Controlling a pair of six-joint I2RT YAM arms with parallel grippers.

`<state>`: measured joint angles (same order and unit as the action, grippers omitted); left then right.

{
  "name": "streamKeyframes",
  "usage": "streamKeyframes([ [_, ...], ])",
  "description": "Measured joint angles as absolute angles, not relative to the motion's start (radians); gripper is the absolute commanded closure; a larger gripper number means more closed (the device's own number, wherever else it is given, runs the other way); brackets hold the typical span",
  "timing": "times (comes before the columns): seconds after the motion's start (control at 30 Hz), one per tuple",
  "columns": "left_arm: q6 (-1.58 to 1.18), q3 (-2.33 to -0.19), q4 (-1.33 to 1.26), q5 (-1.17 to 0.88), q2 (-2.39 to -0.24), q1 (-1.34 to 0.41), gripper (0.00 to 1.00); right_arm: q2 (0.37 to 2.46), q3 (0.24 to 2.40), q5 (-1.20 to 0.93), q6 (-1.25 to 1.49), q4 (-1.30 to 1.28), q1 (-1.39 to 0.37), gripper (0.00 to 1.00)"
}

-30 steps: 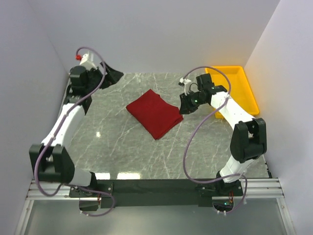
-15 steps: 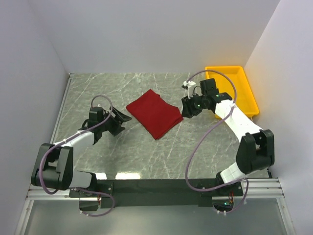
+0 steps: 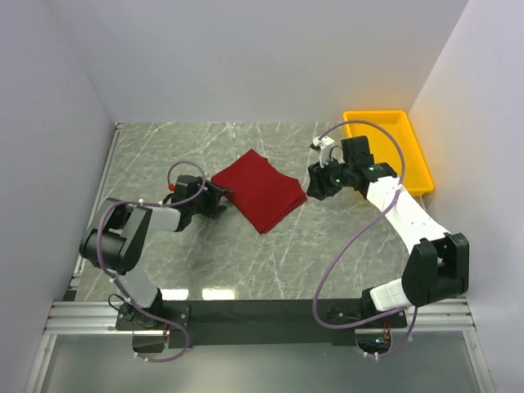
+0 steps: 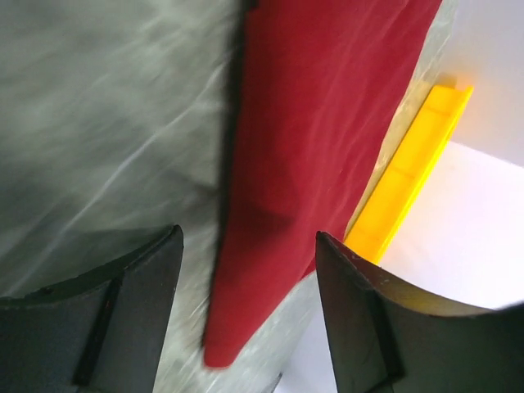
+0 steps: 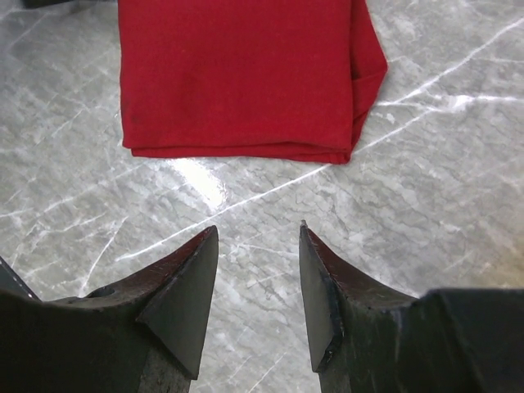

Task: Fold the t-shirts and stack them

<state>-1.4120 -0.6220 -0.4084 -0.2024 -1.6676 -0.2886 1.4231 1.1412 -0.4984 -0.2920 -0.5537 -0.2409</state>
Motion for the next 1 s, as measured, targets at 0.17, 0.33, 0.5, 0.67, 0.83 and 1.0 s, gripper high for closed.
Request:
streamKeyframes([
  [0.17, -1.436, -0.728, -0.397, -0.144, -1.762, -0.326, 0.38, 1.388, 1.135, -0.506, -0.281, -0.543, -0.218, 0.48],
  [0.33, -1.438, -0.798, -0.360, -0.112, -1.817, -0.337, 0.66, 1.377, 1.135, -0.519, -0.273, -0.532, -0.191, 0.48],
  [0.5, -1.422, -0.802, -0.330, -0.104, -1.828, -0.335, 0.91, 1.377, 1.135, -0.529, -0.260, -0.531, -0.165, 0.48],
  [0.67, -1.397, -0.804, -0.326, -0.116, -1.828, -0.295, 0.99, 1.377, 1.135, -0.539, -0.255, -0.531, -0.154, 0.48],
  [0.83, -1.363, -0.813, -0.305, -0.139, -1.824, -0.160, 0.99, 1.377, 1.135, -0.544, -0.253, -0.527, -0.147, 0.48],
  [1.0, -1.331, -0.849, -0.256, -0.141, -1.821, 0.033, 1.00, 1.377, 1.135, -0.547, -0.251, -0.520, -0.143, 0.48],
])
